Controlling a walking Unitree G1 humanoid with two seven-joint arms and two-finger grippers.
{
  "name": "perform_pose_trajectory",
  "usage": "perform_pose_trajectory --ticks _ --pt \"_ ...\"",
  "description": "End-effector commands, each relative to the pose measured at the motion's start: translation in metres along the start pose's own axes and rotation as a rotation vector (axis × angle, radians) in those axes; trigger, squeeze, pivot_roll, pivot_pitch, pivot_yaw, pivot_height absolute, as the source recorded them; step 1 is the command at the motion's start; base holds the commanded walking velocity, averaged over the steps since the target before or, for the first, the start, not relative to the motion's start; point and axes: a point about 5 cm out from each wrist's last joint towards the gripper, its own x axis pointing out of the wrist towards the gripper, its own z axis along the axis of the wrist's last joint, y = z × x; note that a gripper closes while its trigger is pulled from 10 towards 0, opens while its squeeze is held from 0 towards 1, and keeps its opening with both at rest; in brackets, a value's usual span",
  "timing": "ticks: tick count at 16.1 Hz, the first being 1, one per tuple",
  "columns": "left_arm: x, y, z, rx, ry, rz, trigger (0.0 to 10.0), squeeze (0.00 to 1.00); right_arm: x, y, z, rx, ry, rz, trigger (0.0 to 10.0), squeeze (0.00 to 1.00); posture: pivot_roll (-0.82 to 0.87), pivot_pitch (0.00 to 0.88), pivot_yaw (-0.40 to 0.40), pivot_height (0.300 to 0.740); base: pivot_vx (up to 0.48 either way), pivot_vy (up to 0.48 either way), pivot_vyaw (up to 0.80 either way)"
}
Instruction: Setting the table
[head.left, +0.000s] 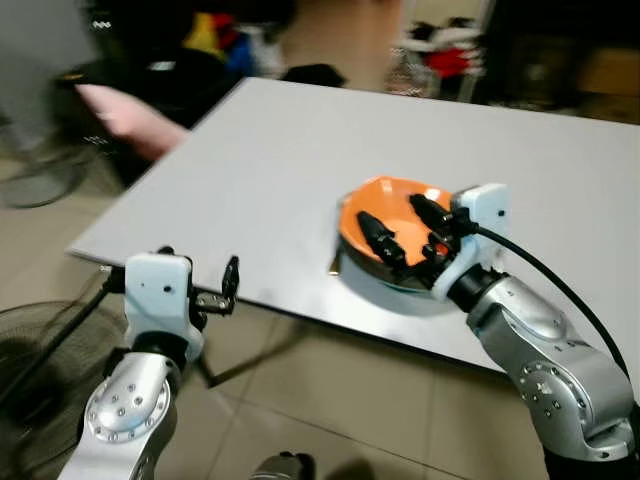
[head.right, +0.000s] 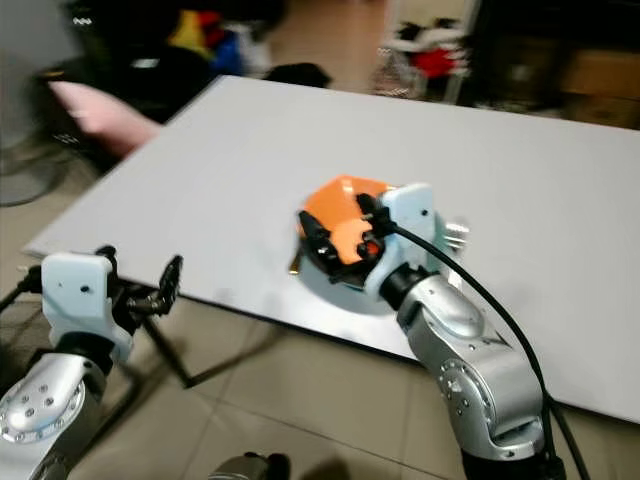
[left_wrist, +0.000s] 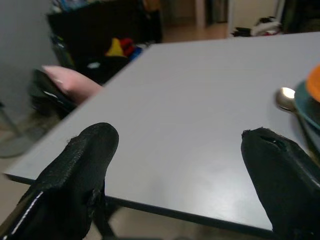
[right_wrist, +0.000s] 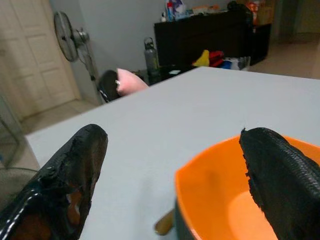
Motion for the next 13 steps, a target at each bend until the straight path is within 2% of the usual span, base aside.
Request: perform_pose_trajectory --ticks 1,4,6,9,13 --pt "0.002 0.004 -0.001 0.028 0.007 0.021 10.0 0.0 0.0 -0.003 -0.004 -0.003 0.007 -0.024 10.0 1.0 -0.03 0.0 0.082 0.74 0.0 0.0 0.8" --pt "0.004 0.003 -0.001 0.054 0.001 0.01 10.0 0.0 0.001 -0.001 -0.009 0.034 0.029 -0.01 10.0 1.0 -0.04 0.0 0.084 0.74 0.0 0.0 0.8" --pt "0.006 0.001 -0.004 0.082 0.013 0.01 10.0 0.0 0.004 0.006 -0.022 0.037 0.109 0.037 10.0 1.0 -0.04 0.0 0.083 0.74 0.0 0.0 0.8" --pt "0.006 0.001 -0.006 0.07 0.03 0.016 10.0 0.0 0.005 0.007 -0.029 0.041 0.165 0.05 10.0 1.0 -0.04 0.0 0.074 0.74 0.0 0.0 0.8" --pt "0.003 0.0 -0.008 0.064 0.035 0.013 10.0 0.0 0.003 0.004 -0.033 0.063 0.172 0.064 10.0 1.0 -0.03 0.0 0.061 0.74 0.0 0.0 0.8"
